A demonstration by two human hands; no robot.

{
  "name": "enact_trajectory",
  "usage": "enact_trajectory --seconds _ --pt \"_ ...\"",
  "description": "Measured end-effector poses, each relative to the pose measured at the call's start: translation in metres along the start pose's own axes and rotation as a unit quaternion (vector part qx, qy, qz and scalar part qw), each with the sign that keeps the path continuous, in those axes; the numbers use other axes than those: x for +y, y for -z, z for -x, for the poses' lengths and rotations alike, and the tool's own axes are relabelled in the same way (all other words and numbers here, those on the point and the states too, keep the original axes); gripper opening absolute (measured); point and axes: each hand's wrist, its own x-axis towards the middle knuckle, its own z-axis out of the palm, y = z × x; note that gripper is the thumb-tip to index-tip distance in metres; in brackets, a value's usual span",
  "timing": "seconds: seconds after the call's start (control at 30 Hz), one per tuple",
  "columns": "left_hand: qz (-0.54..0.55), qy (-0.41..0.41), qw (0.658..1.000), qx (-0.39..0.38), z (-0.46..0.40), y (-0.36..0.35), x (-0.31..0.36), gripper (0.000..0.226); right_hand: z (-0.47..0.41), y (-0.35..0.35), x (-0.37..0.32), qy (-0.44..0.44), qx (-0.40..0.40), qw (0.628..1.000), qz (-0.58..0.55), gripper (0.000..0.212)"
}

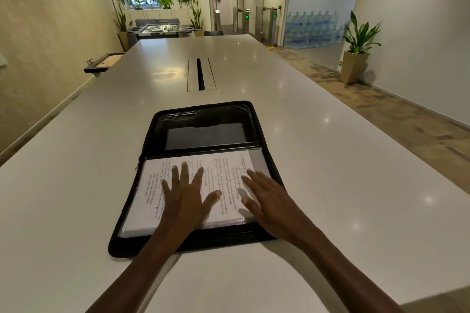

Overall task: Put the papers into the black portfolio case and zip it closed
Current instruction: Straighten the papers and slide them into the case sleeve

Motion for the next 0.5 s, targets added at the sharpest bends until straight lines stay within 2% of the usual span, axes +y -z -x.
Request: enact_trajectory --seconds 0.13,0.23,0.4,0.5 --pt "-0.033 0.031 0.994 -0.100 0.010 -0.011 -0.019 0.101 0.005 -0.021 0.007 -0.005 -0.103 0.992 0.078 0.072" --pt "-0.047 0.029 0.992 -0.110 0.012 -0.018 -0.023 0.106 0.009 -0.027 0.012 -0.012 -0.107 0.986 0.125 0.082" --pt "-0.047 0.021 0.991 -0.123 0.012 -0.018 -0.023 0.108 0.007 -0.031 0.016 -0.016 -0.116 0.986 0.117 0.079" --pt "-0.001 0.033 0.990 -0.134 0.006 -0.008 -0.026 0.104 0.005 -0.027 0.015 -0.015 -0.120 0.988 0.098 0.078"
